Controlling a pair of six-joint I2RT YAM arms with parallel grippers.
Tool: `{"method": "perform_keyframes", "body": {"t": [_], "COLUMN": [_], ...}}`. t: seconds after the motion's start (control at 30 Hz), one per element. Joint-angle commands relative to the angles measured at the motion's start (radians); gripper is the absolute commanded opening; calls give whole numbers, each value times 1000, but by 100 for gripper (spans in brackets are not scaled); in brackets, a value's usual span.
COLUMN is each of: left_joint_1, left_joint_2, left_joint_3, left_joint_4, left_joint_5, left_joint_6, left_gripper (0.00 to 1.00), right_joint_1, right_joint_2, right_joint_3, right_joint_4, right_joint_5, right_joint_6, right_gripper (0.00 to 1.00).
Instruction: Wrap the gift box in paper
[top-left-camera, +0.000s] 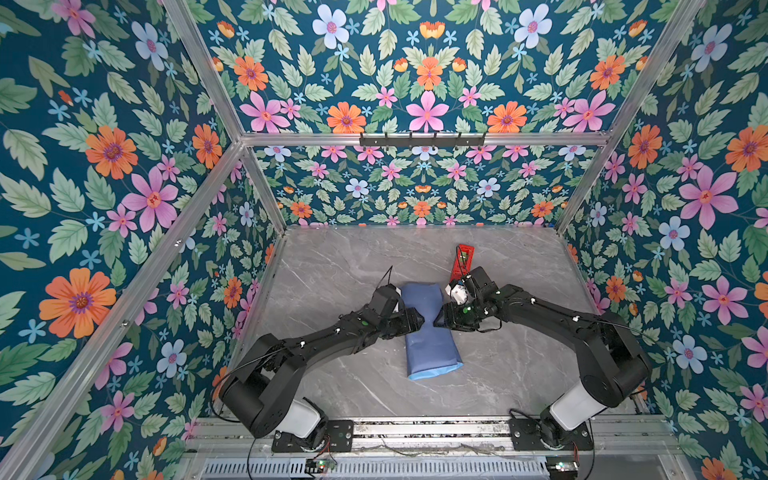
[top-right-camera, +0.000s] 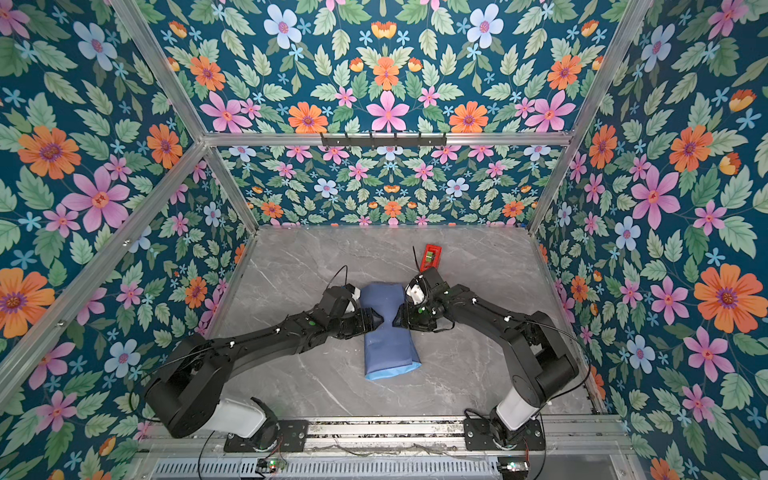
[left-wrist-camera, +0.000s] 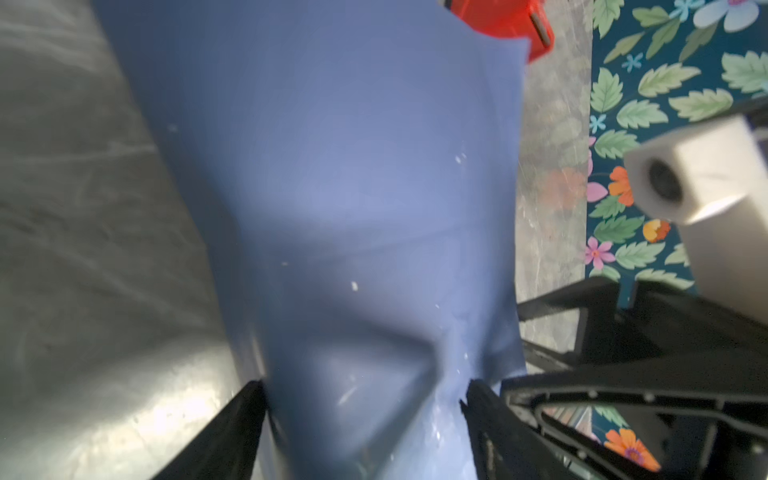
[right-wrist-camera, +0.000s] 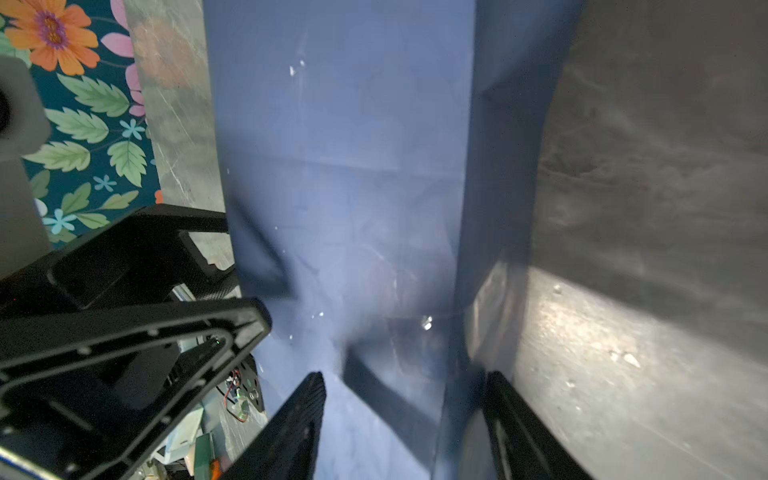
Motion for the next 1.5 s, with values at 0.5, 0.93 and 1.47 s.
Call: {"method": "perform_keyframes", "body": {"t": [0.5,0.93,1.47], "left_joint_1": [-40,-124,-141], "left_joint_2": [-312,-147,-56], "left_joint_3": [-192,-206,-229], "left_joint_4": [-10,35,137], "left_joint_5": [-42,-143,-196], "left_joint_6": [214,232,216], "left_gripper": [89,70,52], "right_joint_1": [105,119,157], "right_joint_2": [-223,-159,-104], "right_joint_3": [-185,-274,-300], "right_joint_4": [41,184,264], "right_joint_5": [189,245,374], "right_joint_6": [-6,-30,-39], "right_gripper": [82,62,52]}}
